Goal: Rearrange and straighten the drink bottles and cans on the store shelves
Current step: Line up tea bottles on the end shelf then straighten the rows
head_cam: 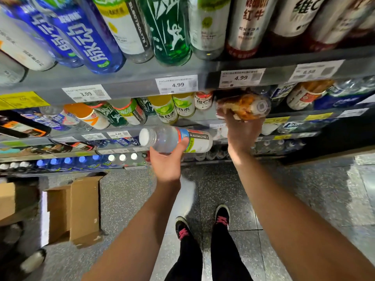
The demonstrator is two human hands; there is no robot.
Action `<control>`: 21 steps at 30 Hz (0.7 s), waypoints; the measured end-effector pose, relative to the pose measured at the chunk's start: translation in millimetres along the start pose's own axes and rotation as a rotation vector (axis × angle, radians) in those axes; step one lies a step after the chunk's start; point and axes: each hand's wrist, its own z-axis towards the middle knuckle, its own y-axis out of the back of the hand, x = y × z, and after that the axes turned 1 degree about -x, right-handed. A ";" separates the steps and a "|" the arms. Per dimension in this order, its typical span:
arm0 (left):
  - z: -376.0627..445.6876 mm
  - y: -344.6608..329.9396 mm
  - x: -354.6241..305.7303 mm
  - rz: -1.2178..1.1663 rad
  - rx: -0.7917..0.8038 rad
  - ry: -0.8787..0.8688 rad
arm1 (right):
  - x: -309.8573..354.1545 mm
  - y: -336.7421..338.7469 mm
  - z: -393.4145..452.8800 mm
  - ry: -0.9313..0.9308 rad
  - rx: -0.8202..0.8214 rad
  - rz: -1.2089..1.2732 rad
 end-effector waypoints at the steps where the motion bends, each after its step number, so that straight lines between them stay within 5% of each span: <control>1: 1.6 -6.8 2.1 0.005 -0.003 0.000 | 0.2 8.0 -1.8 -0.012 -0.026 0.042; 14: 14.4 -140.8 22.4 0.089 0.017 -0.276 | -16.4 121.9 -20.3 -0.050 -0.067 -0.027; 21: 33.9 -177.3 17.8 0.495 0.055 -0.402 | -14.9 150.3 -19.2 0.008 -0.009 -0.046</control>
